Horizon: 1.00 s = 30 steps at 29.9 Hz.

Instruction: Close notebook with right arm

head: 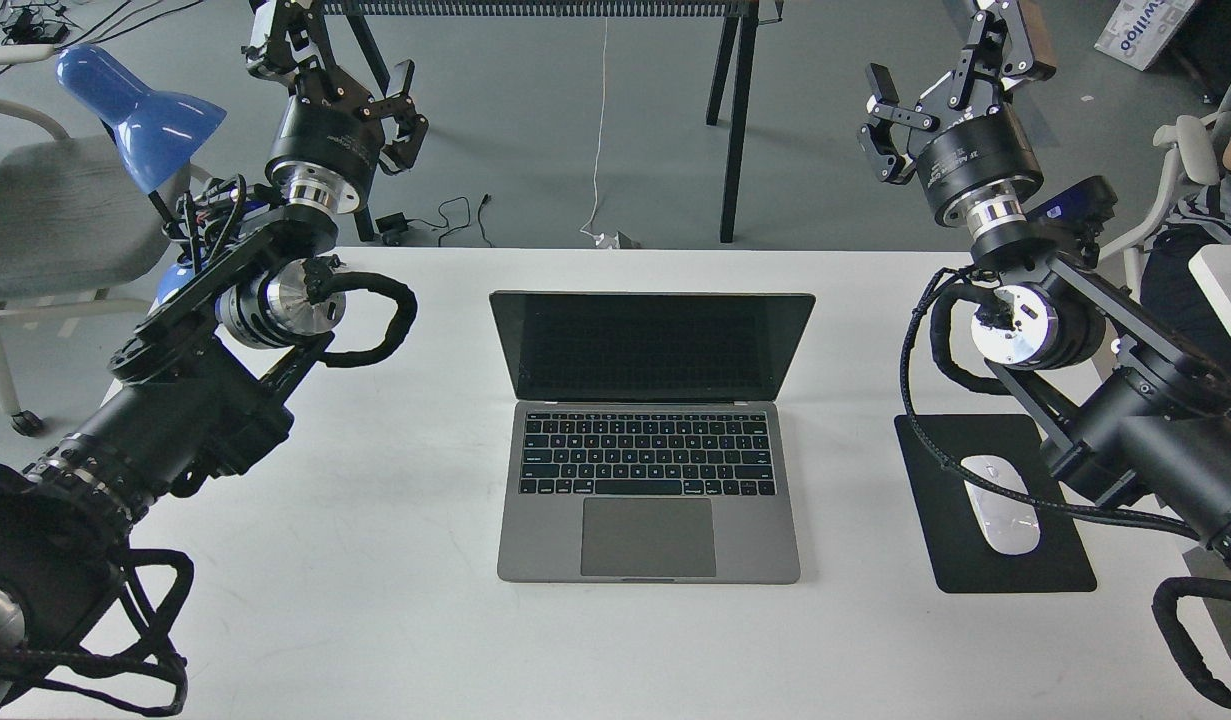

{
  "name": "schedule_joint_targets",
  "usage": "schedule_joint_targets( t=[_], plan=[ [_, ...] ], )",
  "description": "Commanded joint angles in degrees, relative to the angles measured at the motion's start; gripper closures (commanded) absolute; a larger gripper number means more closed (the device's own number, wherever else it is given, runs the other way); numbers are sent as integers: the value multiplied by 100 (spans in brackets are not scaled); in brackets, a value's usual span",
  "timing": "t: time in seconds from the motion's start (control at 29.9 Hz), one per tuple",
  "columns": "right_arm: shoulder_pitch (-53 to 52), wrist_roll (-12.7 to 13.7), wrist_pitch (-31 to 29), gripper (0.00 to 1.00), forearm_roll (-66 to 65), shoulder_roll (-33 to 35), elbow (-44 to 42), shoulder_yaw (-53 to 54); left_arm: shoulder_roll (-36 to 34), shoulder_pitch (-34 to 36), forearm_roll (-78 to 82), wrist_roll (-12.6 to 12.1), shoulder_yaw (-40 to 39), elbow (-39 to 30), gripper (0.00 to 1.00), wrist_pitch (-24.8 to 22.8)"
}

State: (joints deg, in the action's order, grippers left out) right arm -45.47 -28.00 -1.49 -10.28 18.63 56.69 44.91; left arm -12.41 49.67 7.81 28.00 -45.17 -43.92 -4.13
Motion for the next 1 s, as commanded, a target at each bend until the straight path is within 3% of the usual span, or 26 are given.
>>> schedule_joint_targets(
  t=[0.0, 0.4, 0.67, 0.97],
  plan=[
    [3, 0, 0, 0, 0, 0, 0, 0, 10, 8, 10, 0, 8, -11, 0, 43],
    [-216, 22, 17, 0, -18, 79, -17, -499, 1, -1, 1, 0, 8, -20, 0, 140],
    [-1332, 391, 562, 0, 44, 0, -623, -2458, 1, -1, 1, 0, 8, -11, 0, 140],
    [-2009, 638, 650, 0, 9, -298, -1010, -3900, 1, -1, 1, 0, 8, -11, 0, 131]
  ],
)
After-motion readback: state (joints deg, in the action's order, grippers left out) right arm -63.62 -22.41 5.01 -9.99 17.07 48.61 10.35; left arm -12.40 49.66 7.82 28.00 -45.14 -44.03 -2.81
